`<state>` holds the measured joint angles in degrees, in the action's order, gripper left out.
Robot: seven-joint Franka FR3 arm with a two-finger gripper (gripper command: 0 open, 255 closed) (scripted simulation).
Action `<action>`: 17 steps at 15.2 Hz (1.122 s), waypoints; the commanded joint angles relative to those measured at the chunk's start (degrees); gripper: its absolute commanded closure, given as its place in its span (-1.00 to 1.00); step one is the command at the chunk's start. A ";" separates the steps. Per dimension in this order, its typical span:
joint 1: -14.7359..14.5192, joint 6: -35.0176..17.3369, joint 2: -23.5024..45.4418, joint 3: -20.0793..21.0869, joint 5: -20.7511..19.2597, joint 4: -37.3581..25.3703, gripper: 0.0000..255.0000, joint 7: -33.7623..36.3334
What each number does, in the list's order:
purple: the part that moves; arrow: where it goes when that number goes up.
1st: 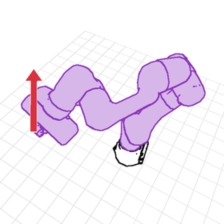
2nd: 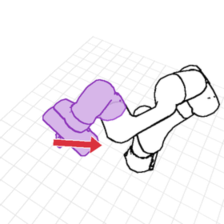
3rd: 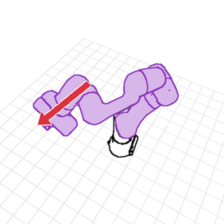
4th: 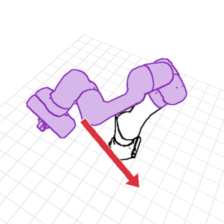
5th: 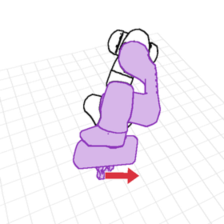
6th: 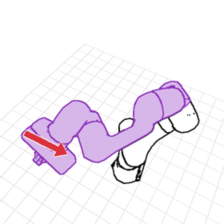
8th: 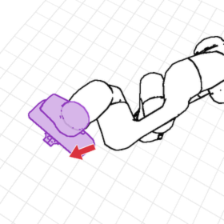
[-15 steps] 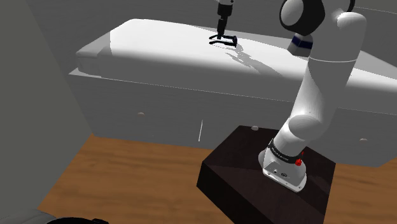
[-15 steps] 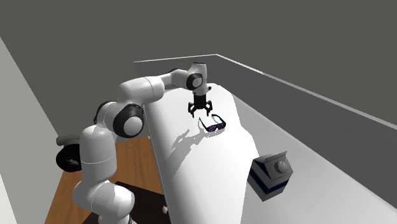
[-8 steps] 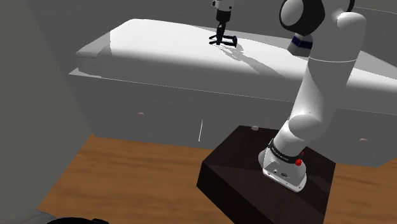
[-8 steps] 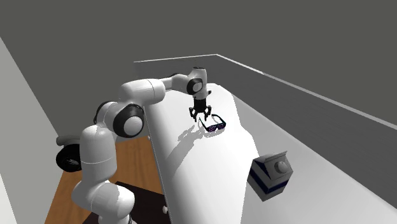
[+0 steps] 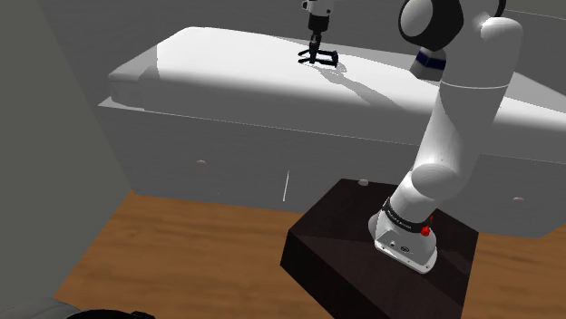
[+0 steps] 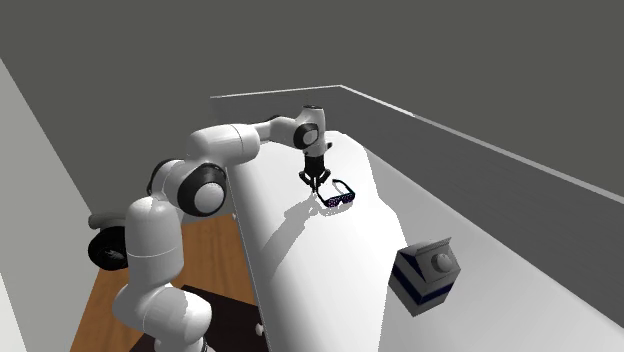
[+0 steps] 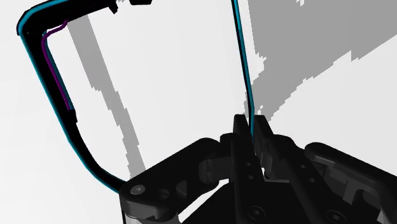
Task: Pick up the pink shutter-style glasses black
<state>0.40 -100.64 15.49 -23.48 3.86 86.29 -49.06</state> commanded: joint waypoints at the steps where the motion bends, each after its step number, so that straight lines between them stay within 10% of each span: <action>1: 0.03 0.03 0.12 0.00 0.04 -0.15 1.00 -0.02; 17: 1.56 12.90 2.64 -0.27 1.03 -15.42 1.00 -0.62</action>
<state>1.77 -88.36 17.78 -23.73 4.75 71.79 -49.56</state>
